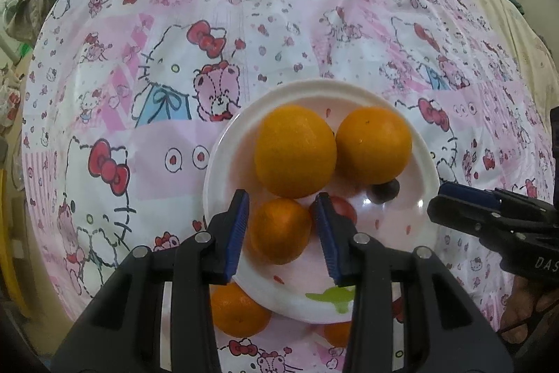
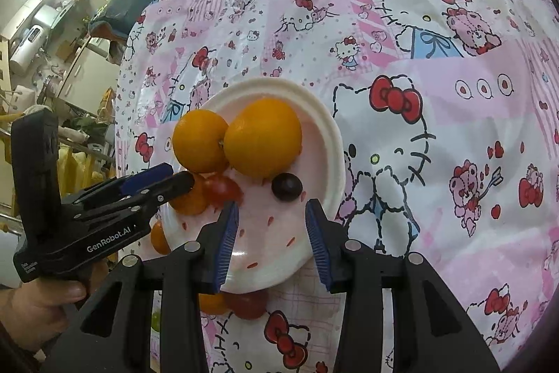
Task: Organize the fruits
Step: 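Open the left gripper to set the tangerine down while the right releases the tomato on the plate, then raise both grippers away from the plate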
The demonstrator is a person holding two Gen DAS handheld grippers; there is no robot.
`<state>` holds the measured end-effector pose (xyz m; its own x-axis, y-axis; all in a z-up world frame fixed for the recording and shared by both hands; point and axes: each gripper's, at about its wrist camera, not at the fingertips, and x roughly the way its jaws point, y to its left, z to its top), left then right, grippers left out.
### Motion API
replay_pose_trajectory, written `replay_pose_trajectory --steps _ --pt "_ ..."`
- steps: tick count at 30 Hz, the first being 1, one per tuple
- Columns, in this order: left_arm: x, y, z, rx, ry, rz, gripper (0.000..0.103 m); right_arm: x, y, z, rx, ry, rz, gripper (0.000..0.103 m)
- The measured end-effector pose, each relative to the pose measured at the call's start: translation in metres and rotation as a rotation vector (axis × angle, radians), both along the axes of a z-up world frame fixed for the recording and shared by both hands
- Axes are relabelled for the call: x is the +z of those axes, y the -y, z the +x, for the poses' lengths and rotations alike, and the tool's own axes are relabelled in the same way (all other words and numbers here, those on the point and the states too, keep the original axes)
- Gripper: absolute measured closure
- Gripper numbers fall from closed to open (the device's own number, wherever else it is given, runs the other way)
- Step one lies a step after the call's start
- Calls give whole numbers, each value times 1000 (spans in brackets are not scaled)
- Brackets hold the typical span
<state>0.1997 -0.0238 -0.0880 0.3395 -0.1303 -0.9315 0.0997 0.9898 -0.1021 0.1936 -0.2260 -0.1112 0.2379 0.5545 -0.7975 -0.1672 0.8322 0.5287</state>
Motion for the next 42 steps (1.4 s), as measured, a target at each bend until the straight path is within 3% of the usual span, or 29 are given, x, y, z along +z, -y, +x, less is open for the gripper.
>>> replay_pose_trajectory --steps 9,10,12,14,18,28,42 --pt "-1 4 0 -8 -16 -4 66 11 11 1 -43 29 9 39" --pt "0 4 0 -9 -14 -4 63 12 12 1 -48 30 10 35" --pt "1 4 -1 -8 -10 -6 46 14 16 2 -63 34 10 33" --pt "3 4 -2 -6 -1 -10 36 15 19 3 -73 37 11 33" --pt "6 2 -2 5 1 -15 24 17 20 4 -81 41 12 28" --pt "15 0 -8 2 28 -20 23 22 18 3 -79 53 4 22" --pt "54 -8 -39 -7 163 -6 23 42 29 -14 -115 92 22 19"
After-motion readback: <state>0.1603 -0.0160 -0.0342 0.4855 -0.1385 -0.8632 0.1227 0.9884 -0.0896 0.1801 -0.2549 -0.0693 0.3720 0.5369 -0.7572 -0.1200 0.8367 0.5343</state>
